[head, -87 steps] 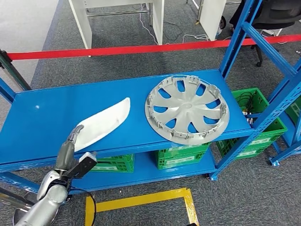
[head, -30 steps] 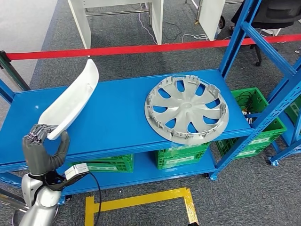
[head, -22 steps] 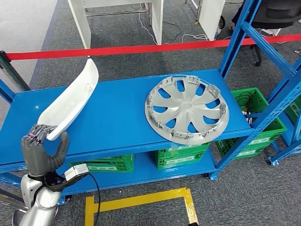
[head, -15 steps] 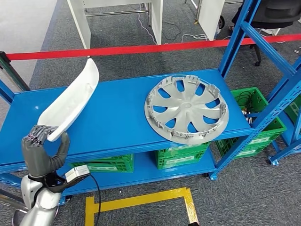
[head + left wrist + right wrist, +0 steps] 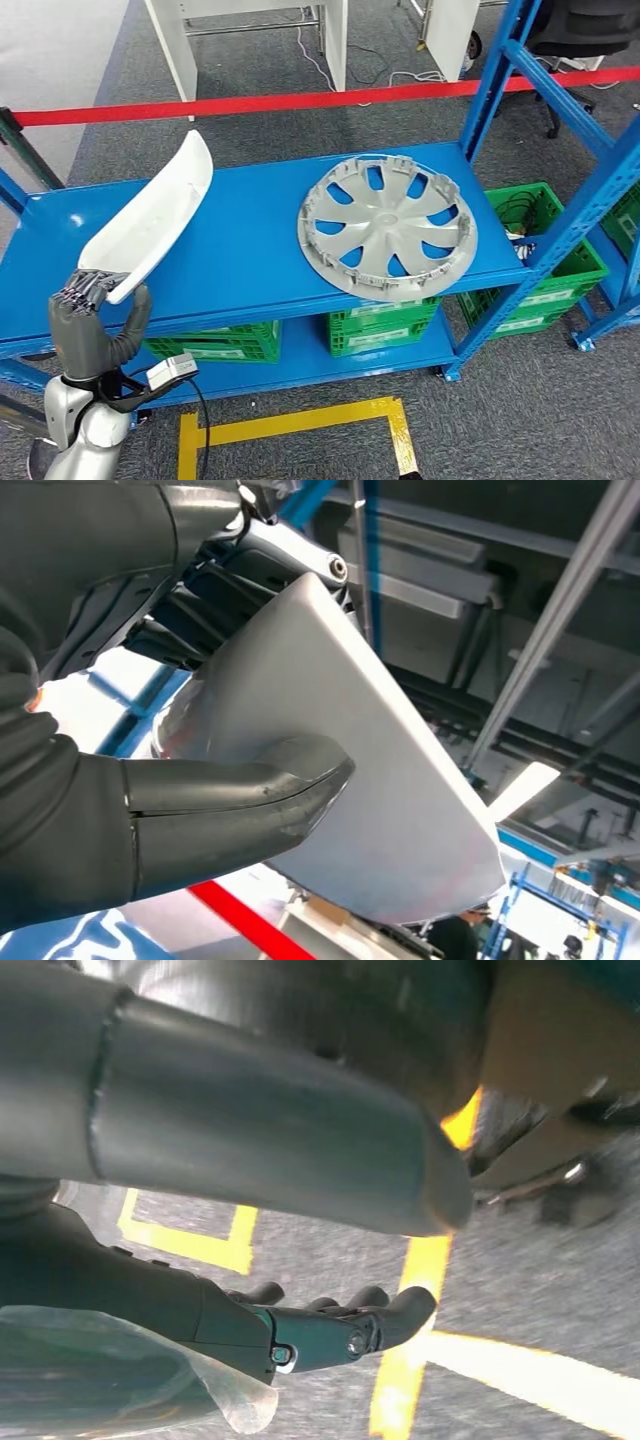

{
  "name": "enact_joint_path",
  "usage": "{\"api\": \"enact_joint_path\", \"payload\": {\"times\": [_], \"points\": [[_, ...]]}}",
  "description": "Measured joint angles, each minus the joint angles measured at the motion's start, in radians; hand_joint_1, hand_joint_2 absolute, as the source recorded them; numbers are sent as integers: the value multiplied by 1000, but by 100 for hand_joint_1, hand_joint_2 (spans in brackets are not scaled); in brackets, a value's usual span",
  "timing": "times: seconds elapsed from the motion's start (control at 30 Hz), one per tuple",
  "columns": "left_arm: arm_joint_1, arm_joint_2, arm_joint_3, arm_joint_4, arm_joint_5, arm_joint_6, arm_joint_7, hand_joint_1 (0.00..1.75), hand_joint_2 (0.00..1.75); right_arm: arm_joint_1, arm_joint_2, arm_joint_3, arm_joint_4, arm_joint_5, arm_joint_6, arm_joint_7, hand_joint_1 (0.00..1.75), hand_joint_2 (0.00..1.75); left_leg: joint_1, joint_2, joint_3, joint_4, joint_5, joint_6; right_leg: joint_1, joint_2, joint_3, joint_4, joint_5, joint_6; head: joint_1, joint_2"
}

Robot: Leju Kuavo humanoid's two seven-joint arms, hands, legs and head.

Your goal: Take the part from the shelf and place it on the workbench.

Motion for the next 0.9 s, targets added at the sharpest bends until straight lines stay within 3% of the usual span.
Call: {"api": "enact_joint_path", "payload": {"times": [0.07,0.1,0.2,0.23,0.27,0.33,0.43,0.5,0.57,0.6,0.67,0.73,0.77,0.8,0.83,0.9], "points": [[1,0,4,-3,0,0,0,175,175,1,0,-2,0,0,-1,0,0,0,1,2,-8,9,-8,-7,0,-4,-12,6,0,-18,-5,0],[2,0,5,-3,0,0,0,175,175,2,0,-2,1,0,-1,0,0,0,2,6,-17,28,-28,-9,0,-7,-19,6,4,-27,-8,0],[2,0,8,-5,-1,0,0,175,175,2,0,-3,1,0,-1,0,0,0,2,15,-70,186,-144,-9,8,-18,-41,6,20,-53,-16,0],[2,0,9,-5,-3,0,0,175,175,2,0,-3,1,0,-1,0,0,0,0,16,-83,239,-170,-7,13,-21,-48,6,25,-57,-17,0],[3,0,9,-5,-5,0,0,175,175,2,0,-3,1,0,-1,0,0,0,-2,16,-85,268,-179,-1,18,-24,-55,6,30,-61,-17,0],[3,0,10,-5,-7,0,0,175,175,2,0,-4,1,0,-1,0,0,0,-11,16,-44,225,-143,17,30,-26,-68,6,41,-66,-17,0],[0,1,10,-9,-7,0,1,175,175,1,3,-4,0,-1,-1,0,0,0,-34,18,63,41,-80,58,39,-28,-81,5,59,-66,-16,0],[-3,2,10,-11,-8,0,3,175,175,1,6,-4,0,-2,-2,1,0,0,-42,20,85,-12,-72,65,38,-29,-85,-1,75,-57,-16,0],[-4,3,10,-11,-8,0,5,175,175,2,6,-4,1,-2,-2,2,0,0,-41,22,80,-32,-50,59,35,-28,-89,-11,88,-44,-17,0],[-4,4,10,-11,-9,0,5,175,175,2,7,-4,1,-2,-3,2,0,0,-38,23,75,-45,-36,58,35,-26,-95,-10,78,-38,-16,0],[-5,4,10,-11,-9,0,5,175,175,2,7,-4,2,-2,-3,2,0,0,-31,26,57,-62,-7,55,35,-22,-121,52,5,-29,-12,0],[-4,4,10,-11,-9,0,5,175,175,2,7,-4,2,-2,-3,3,0,0,-32,26,29,-62,15,57,33,-20,-149,175,-77,-22,-9,0],[-3,5,10,-11,-10,0,5,175,175,2,6,-4,2,-2,-3,3,0,0,-32,27,15,-60,25,56,32,-20,-153,221,-87,-19,-8,0],[-3,5,10,-11,-10,0,5,175,175,2,6,-4,2,-2,-3,3,0,0,-32,27,1,-57,33,55,32,-20,-145,240,-77,-17,-8,0],[-3,5,10,-11,-11,0,5,175,175,2,6,-4,2,-2,-3,3,0,0,-32,27,-12,-53,41,53,31,-20,-119,223,-51,-15,-8,0],[-3,6,10,-11,-11,0,5,175,175,0,6,-4,2,-2,-3,3,0,0,-32,26,-37,-41,54,47,30,-19,-26,106,-10,-15,-7,0]]}}
